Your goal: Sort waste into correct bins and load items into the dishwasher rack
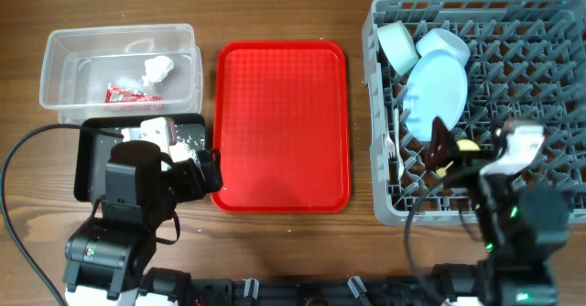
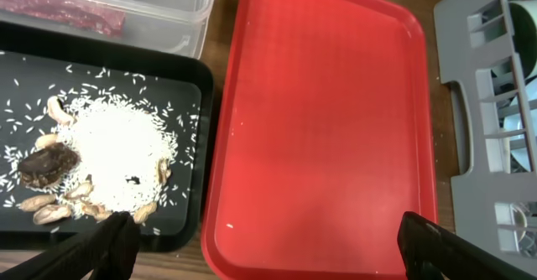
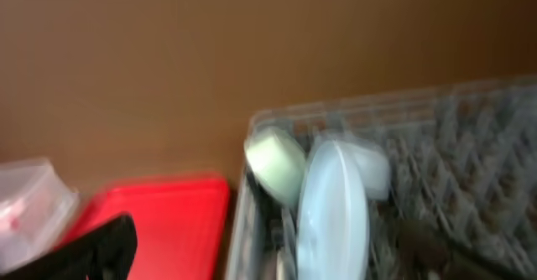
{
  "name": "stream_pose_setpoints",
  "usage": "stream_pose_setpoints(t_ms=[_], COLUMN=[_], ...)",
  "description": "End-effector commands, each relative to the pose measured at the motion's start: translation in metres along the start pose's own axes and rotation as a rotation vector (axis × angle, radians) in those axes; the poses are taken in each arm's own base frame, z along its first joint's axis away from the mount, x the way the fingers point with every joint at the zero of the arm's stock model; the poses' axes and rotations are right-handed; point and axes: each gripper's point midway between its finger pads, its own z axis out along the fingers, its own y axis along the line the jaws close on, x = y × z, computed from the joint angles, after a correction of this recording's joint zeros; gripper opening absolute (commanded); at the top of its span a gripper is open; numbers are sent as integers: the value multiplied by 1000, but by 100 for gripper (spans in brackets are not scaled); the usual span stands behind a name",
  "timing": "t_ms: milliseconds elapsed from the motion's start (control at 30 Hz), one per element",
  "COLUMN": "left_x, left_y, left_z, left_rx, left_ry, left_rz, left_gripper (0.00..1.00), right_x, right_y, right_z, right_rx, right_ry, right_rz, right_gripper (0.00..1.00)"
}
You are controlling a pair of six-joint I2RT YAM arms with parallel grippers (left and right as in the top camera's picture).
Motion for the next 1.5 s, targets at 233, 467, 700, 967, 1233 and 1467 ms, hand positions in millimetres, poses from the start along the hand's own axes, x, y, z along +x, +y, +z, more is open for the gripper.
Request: stream_pose_setpoints(t_ms=[233,467,700,967,1233,1467], left_x=[1,1,1,1,-4,-19], left_y=[2,2,2,2,13,21], left_z=[1,1,1,1,-17,9], left_rx=[-11,-11,-11,-11,-9,201], left_ry=[-1,-2,-1,-1,-137,-695], left_rz=[-10,-10,-10,-10,-24,-21], left_gripper=[100,100,100,100,100,100], right_x=[53,99,99,99,99,99], right_y=[-22,-25,-25,-25,-25,-25], right_z=[-1,10,10,10,10,10], right_rx=[30,28,28,28,28,28], right_ry=[-326,-144,-143,-143,-143,-143], right_rz=[-27,-20,-20,-20,-20,-20], right_gripper=[100,100,100,100,100,100])
